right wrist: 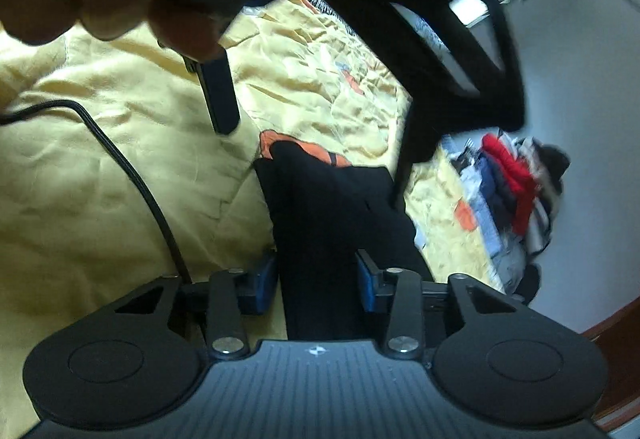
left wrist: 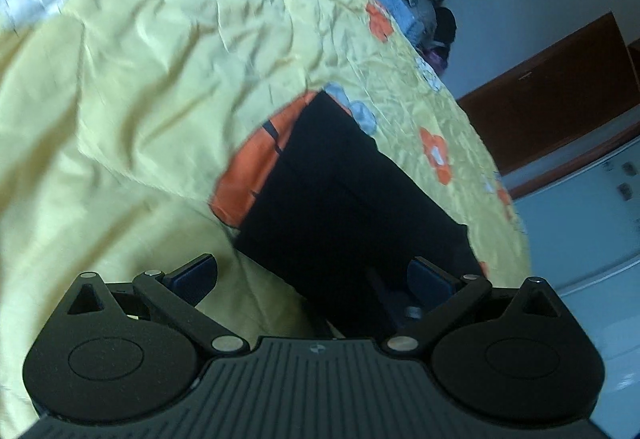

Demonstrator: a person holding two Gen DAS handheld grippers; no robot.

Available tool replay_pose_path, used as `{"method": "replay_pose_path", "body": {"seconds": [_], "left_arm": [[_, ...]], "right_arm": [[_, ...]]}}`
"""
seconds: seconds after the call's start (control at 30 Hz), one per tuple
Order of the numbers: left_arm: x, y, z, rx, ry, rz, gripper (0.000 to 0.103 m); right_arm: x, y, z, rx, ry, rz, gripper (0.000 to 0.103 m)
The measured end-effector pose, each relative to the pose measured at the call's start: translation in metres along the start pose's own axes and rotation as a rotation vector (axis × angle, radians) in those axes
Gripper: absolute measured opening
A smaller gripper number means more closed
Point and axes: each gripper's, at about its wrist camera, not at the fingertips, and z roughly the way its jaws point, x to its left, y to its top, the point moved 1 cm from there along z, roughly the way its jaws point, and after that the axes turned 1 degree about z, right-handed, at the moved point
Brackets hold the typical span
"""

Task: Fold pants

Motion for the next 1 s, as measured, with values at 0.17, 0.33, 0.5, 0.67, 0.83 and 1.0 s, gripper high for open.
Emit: {"method": "replay_pose_path", "body": {"seconds": [0.17,0.33,0.5,0.67,0.83,1.0], "left_arm": [[0.002,0.003,0.016,0.070,-0.145,-0.081,0.102],[0.000,0.012,0.040,0.071,-0.220,-0.153,0.102],[-0.001,0.021,0.067,0.048,-0.311,-0.249,0.097],[-0.007,0.026,0.069,0.026,-0.262,-0.214,0.064],[-0.013,0.019,0.065,-0.030,-0.140,-0.106,0.016],[-0.054,0.000,0.042,-0.176,-0.034,0.148,0.013]], "right_arm": [[0.000,0.001,0.006,-0.060,-0.036,0.033,0.019],[-0.056,-0.007,-0.007,-0.116,0.006,0.352,0.019],[-0.106,-0.027,-0.016,-0.119,0.214,0.597,0.019],[-0.155,-0.058,-0.032,-0.189,0.329,0.828,0.019],[-0.151,-0.070,0.022,0.027,0.233,0.850,0.019],[-0.149,-0.068,0.027,-0.040,0.265,0.888,0.019]]}}
